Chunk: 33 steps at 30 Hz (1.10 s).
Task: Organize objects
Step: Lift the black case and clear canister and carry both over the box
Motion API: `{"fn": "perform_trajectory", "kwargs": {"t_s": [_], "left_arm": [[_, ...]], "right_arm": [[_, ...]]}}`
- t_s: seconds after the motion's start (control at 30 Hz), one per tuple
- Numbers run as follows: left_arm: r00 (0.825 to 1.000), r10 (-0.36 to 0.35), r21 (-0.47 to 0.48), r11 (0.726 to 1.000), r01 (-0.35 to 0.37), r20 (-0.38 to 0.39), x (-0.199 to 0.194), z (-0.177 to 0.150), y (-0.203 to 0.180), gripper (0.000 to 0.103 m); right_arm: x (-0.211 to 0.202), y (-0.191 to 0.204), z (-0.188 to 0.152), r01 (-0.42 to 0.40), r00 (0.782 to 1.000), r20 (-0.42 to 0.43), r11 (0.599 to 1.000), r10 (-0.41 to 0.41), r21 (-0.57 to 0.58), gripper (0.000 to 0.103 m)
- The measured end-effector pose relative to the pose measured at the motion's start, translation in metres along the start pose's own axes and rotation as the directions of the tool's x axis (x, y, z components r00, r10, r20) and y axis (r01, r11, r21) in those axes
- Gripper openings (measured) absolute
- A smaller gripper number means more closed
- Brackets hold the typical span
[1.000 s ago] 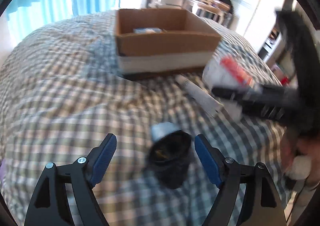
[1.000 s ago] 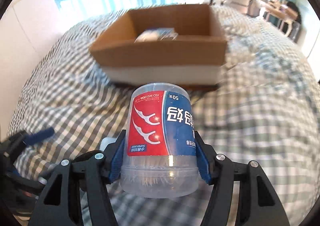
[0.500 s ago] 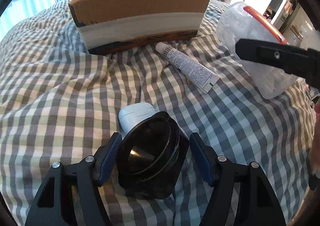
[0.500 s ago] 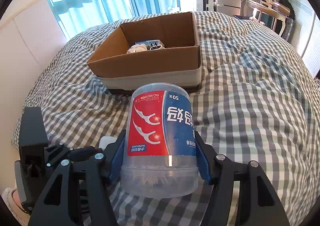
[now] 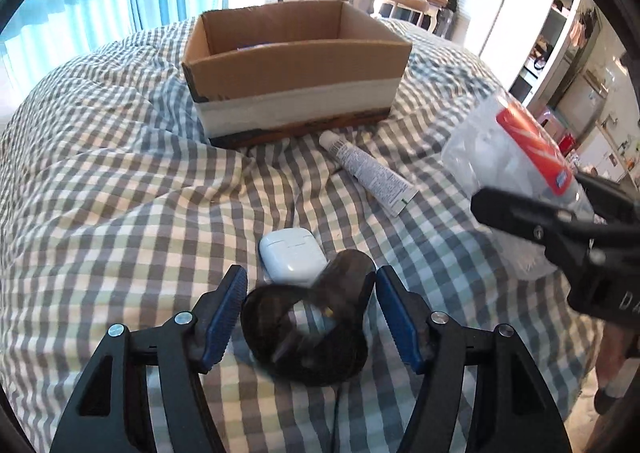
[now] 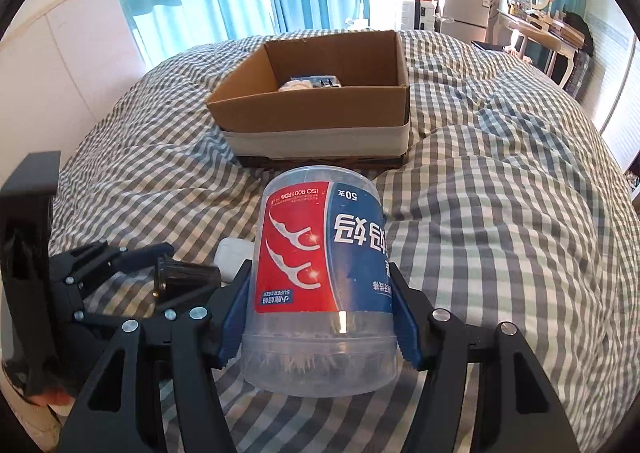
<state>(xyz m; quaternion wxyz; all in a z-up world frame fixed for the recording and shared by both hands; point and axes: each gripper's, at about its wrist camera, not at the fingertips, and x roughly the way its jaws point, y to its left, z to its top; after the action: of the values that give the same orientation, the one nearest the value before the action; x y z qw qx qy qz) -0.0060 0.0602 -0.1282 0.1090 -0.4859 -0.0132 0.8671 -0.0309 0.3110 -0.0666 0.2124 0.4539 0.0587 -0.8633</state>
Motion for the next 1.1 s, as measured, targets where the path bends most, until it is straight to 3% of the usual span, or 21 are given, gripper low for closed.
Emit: {"fn": "perform_trajectory", "kwargs": {"t_s": [0.03, 0.07, 0.2, 0.3, 0.43, 0.5, 0.6, 0.9, 1.1], "left_arm": [[1.000, -0.004, -0.009, 1.000, 0.004, 0.008, -0.004, 0.000, 0.001, 0.062], [1.000, -0.015, -0.017, 1.000, 0.015, 0.014, -0.007, 0.001, 0.002, 0.037], [0.999, -0.031, -0.047, 0.998, 0.031, 0.008, -0.012, 0.002, 0.011, 0.034], [0.998, -0.068, -0.063, 0.996, 0.067, -0.006, -0.006, -0.002, 0.014, 0.034], [0.998, -0.060, -0.008, 0.998, 0.060, -0.003, -0.002, -0.006, 0.003, 0.035], [0.998, -0.052, -0.005, 0.999, 0.052, -0.023, 0.004, -0.006, 0.001, 0.057], [0.994, -0.061, -0.037, 0.998, 0.058, -0.086, 0.025, -0.008, 0.004, 0.065], [0.995, -0.061, -0.038, 0.998, 0.058, -0.079, 0.028, -0.007, 0.001, 0.065], [0.997, -0.079, -0.074, 0.994, 0.079, 0.006, -0.007, 0.007, 0.012, 0.065]], "right_arm": [[-0.003, 0.001, -0.001, 0.000, 1.000, 0.006, 1.000, 0.000, -0.003, 0.061], [-0.006, 0.002, -0.001, -0.001, 1.000, 0.010, 1.000, 0.001, -0.005, 0.061], [-0.010, 0.005, -0.003, 0.000, 1.000, 0.015, 1.000, 0.001, -0.012, 0.061], [-0.005, 0.006, -0.004, 0.002, 1.000, 0.001, 1.000, -0.002, -0.012, 0.061], [0.004, 0.006, -0.005, 0.001, 1.000, -0.022, 1.000, -0.001, -0.010, 0.061], [0.007, 0.004, -0.005, -0.002, 1.000, -0.030, 1.000, 0.002, -0.006, 0.061], [0.008, 0.001, -0.006, -0.006, 0.999, -0.032, 1.000, 0.006, -0.001, 0.061], [0.006, -0.003, -0.006, -0.007, 1.000, -0.027, 1.000, 0.007, 0.014, 0.061], [-0.007, 0.004, -0.001, -0.007, 1.000, 0.002, 1.000, 0.007, -0.001, 0.061]]}}
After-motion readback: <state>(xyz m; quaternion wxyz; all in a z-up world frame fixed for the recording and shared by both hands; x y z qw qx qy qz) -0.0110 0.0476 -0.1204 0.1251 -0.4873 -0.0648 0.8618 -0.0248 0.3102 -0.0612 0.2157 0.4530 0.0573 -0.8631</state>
